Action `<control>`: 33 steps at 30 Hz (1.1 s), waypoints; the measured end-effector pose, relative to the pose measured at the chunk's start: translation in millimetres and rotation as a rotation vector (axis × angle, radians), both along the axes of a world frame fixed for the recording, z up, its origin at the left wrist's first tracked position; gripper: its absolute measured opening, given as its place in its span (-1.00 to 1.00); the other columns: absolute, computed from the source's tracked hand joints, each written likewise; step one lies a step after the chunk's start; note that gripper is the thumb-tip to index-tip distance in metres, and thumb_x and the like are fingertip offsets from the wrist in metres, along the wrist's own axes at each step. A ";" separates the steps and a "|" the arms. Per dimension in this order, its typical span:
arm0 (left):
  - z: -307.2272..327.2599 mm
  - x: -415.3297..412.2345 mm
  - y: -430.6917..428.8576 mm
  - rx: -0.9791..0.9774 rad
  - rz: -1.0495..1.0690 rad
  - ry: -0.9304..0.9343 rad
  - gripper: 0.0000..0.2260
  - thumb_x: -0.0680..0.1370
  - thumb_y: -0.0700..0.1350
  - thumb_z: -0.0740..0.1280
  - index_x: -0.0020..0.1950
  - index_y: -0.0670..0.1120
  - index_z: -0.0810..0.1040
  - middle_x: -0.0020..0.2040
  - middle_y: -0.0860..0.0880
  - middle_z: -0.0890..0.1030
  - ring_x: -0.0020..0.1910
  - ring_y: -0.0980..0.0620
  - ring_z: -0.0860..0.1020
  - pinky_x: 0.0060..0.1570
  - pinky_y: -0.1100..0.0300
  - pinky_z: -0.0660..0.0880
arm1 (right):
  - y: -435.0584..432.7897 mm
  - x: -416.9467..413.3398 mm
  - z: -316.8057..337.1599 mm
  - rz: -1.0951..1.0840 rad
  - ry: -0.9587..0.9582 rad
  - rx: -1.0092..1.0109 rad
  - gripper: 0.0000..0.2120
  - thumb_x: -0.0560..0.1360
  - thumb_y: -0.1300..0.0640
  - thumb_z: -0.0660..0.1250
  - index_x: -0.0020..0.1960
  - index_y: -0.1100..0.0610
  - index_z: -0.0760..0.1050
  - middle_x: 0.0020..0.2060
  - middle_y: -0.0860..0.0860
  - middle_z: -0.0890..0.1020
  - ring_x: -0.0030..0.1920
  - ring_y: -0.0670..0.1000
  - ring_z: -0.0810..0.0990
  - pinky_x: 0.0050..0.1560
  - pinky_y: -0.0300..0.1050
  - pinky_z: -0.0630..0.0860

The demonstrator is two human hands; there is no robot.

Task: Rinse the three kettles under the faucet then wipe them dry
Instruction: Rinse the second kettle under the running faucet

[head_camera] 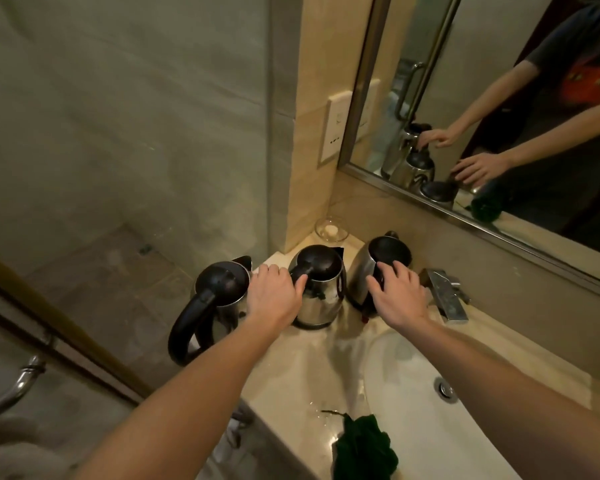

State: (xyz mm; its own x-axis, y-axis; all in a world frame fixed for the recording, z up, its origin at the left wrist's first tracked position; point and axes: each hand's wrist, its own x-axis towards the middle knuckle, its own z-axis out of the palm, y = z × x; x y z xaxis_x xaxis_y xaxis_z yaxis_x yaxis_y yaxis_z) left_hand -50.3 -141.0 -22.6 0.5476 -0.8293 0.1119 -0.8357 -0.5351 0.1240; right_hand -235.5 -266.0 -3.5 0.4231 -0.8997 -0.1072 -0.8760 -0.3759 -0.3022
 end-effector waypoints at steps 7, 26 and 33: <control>-8.5 -7.6 -24.1 0.020 0.087 0.136 -0.44 0.62 0.24 -0.05 0.08 -0.19 0.51 -0.01 -0.16 0.59 0.02 -0.12 0.49 -0.06 0.03 0.41 | -7.4 -3.4 -8.0 0.048 -0.037 -0.027 -0.50 0.64 -0.16 0.03 0.53 -0.02 0.20 0.54 0.07 0.18 0.54 0.14 0.07 0.50 0.16 0.06; -20.9 -24.4 -11.2 -0.398 0.291 1.274 -0.72 0.61 0.10 0.17 0.12 -0.11 0.38 -0.20 -0.11 0.58 -0.26 0.00 0.54 -0.02 -0.01 0.53 | 2.3 -34.7 -11.0 0.019 -0.036 -0.024 -0.50 0.64 -0.15 0.03 0.53 0.00 0.22 0.53 0.06 0.21 0.53 0.12 0.08 0.49 0.14 0.10; 4.5 -24.5 5.4 -0.434 0.251 1.351 -0.76 0.61 0.06 0.21 0.14 -0.09 0.44 -0.21 -0.11 0.57 -0.24 0.01 0.50 -0.13 0.15 0.47 | 12.6 -44.6 -2.2 -0.025 0.017 -0.025 -0.50 0.64 -0.17 0.01 0.51 0.00 0.24 0.52 0.08 0.22 0.51 0.16 0.12 0.45 0.14 0.15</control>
State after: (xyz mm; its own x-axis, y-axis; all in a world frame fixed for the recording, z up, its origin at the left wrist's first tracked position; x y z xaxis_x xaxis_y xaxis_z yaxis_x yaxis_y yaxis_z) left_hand -74.8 -135.7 -18.1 0.5604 -0.7323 -0.3869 0.1593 -0.3631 0.9180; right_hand -280.1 -253.4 -5.7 0.3987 -0.9125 -0.0916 -0.8901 -0.3611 -0.2781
